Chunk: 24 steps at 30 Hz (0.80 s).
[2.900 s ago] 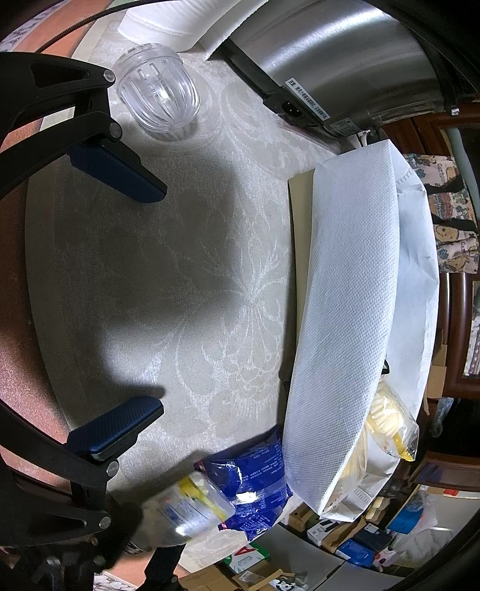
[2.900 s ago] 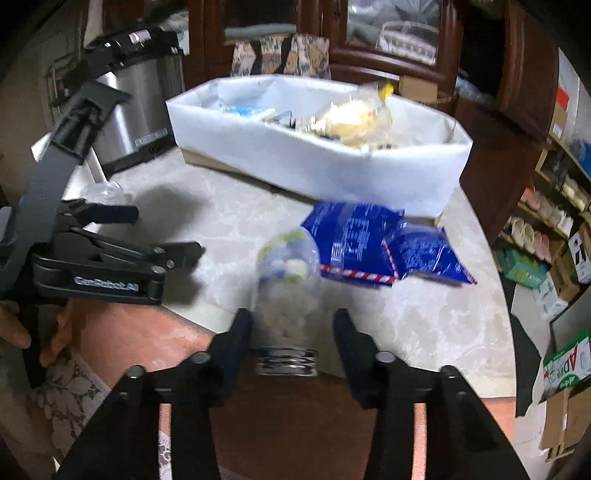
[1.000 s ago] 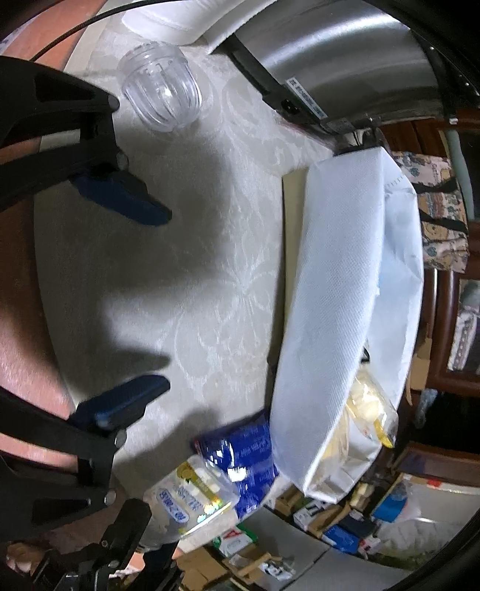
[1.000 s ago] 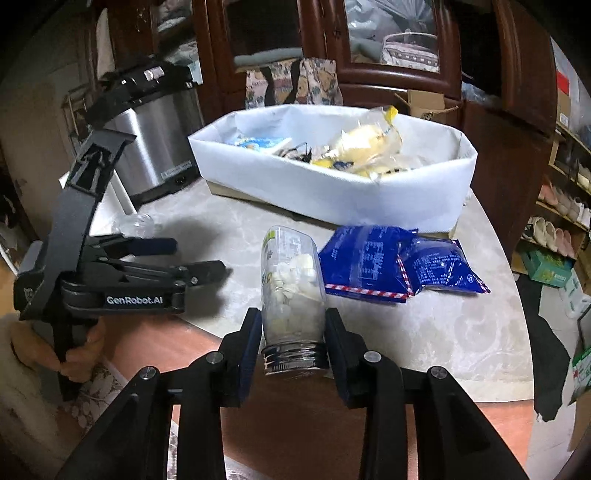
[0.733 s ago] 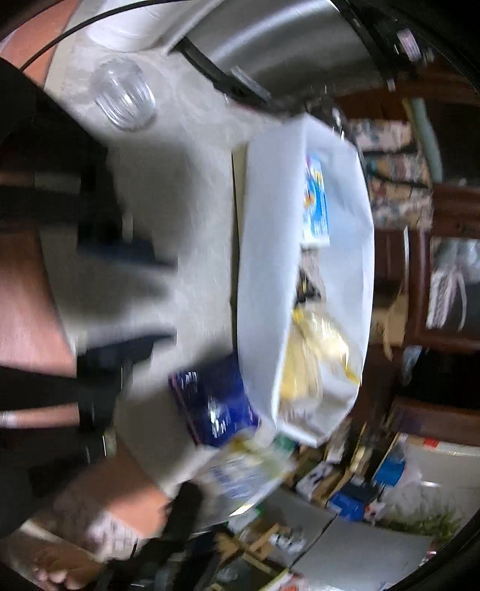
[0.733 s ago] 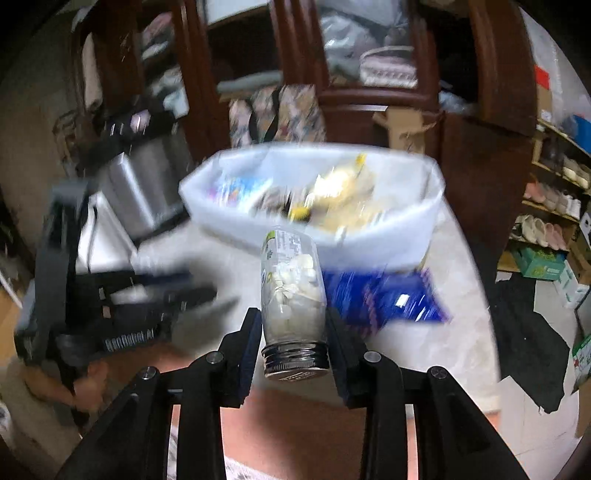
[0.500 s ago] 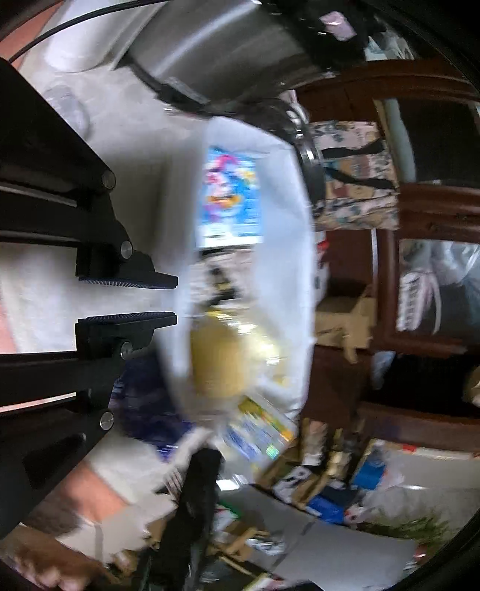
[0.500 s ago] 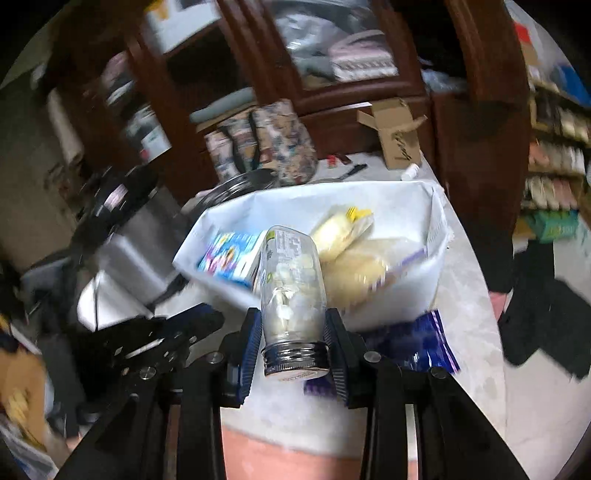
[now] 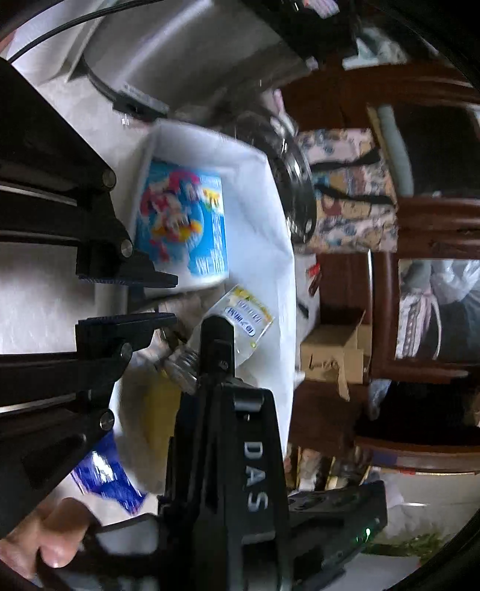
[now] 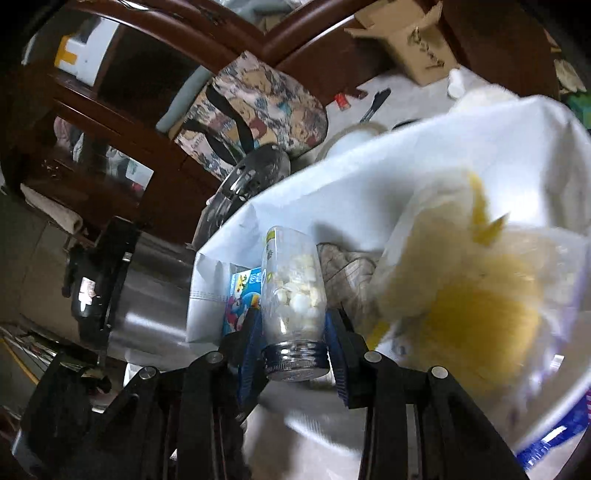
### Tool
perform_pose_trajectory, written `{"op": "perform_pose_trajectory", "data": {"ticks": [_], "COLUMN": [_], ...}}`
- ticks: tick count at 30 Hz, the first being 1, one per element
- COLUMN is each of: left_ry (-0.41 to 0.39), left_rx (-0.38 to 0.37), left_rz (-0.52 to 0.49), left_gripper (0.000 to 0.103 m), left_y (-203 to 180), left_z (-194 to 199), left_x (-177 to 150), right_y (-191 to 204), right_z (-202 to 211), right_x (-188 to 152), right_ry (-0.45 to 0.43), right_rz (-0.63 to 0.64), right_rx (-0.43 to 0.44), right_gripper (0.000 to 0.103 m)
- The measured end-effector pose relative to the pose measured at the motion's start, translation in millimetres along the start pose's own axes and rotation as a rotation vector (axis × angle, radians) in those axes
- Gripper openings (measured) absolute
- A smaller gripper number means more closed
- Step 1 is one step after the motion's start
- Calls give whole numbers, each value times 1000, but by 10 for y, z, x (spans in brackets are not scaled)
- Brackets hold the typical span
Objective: Organize objects
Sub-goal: 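Lower the pill jar into the white bin and open the right tool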
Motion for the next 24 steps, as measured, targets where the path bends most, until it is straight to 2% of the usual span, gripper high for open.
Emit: {"op": "perform_pose_trajectory", "data": {"ticks": [5, 8, 10, 13, 17, 21, 24], "left_ry": [-60, -79, -90, -91, -73, -16, 39], "left_rx": [-3, 20, 17, 8, -28, -67, -102], "left_rz": [39, 26, 16, 6, 2, 12, 20], "left_gripper": [18, 19, 19, 19, 19, 19, 19], "left_y": [71, 44, 12, -14, -77, -154, -221], "left_z": [123, 193, 218, 225, 213, 211, 221], "left_x": [23, 35, 36, 40, 19, -36, -97], "right_y": [-46, -14, 13, 41, 13, -75, -200], "right_z": [190, 499, 678, 862, 900, 859, 868], "right_x": [-55, -78, -88, -126, -217, -325, -416], "right_ry": [-83, -185, -241, -290, -283, -255, -237], "right_rz": [69, 147, 168, 194, 215, 213, 207], "right_rx": [-46, -134, -179, -230, -267, -290, -358], "right_gripper": [36, 49, 62, 62, 62, 62, 62]}}
Point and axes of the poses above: each gripper's, at about its wrist camera, not at the fingertips, and z roughly against the way its jaws point, y to its left, x to its top, the point moved 9 cm from there along -z, roughly the way its jaws point, and after that the axes turned 9 degrees about y, right-handed, at the moved point
